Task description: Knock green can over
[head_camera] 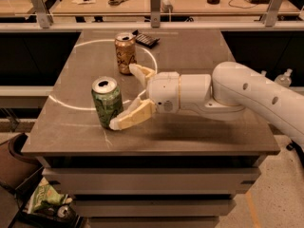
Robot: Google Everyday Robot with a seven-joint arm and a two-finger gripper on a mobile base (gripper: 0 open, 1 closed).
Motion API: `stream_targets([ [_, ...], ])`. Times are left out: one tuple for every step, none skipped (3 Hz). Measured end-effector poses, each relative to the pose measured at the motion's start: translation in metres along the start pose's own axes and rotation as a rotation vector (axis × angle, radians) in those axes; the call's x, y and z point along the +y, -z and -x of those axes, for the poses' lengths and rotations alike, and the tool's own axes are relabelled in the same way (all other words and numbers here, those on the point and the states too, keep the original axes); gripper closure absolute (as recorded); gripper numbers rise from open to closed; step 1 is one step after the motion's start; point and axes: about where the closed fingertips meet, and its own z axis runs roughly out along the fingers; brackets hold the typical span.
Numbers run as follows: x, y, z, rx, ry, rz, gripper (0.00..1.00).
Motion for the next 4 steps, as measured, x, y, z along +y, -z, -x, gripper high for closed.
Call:
stream_targets([
  [0.0012,-0.0016,0.0013,0.001,0.003,0.004,0.16],
  [0.0026,-0.0036,0.0025,0.0,0.005,0.008,0.4],
  [0.0039,-0.0054,0.0036,0.0,0.007,0.012,0.63],
  [0.0052,-0.0072,0.0047,0.0,0.009,0.016,0.87],
])
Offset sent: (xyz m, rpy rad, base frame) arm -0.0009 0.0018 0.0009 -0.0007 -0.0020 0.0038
